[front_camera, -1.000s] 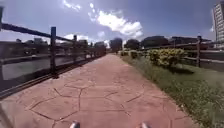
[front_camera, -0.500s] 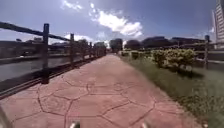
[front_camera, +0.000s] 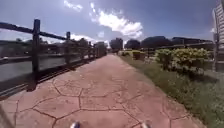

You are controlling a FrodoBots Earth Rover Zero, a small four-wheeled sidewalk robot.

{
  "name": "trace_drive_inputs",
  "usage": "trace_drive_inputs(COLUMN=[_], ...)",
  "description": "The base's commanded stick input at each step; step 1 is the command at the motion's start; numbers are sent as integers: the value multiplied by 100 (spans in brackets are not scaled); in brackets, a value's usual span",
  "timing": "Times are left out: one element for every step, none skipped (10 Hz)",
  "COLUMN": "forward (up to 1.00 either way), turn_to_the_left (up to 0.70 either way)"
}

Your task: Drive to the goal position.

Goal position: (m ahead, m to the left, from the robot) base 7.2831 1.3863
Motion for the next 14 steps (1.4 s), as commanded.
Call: trace_drive_inputs(forward=[85,85,85,85,85,85,85,85,85,85,85,85,85,85], turn_to_the_left=[0,0,0,0,0,0,0,0,0,0,0,0,0,0])
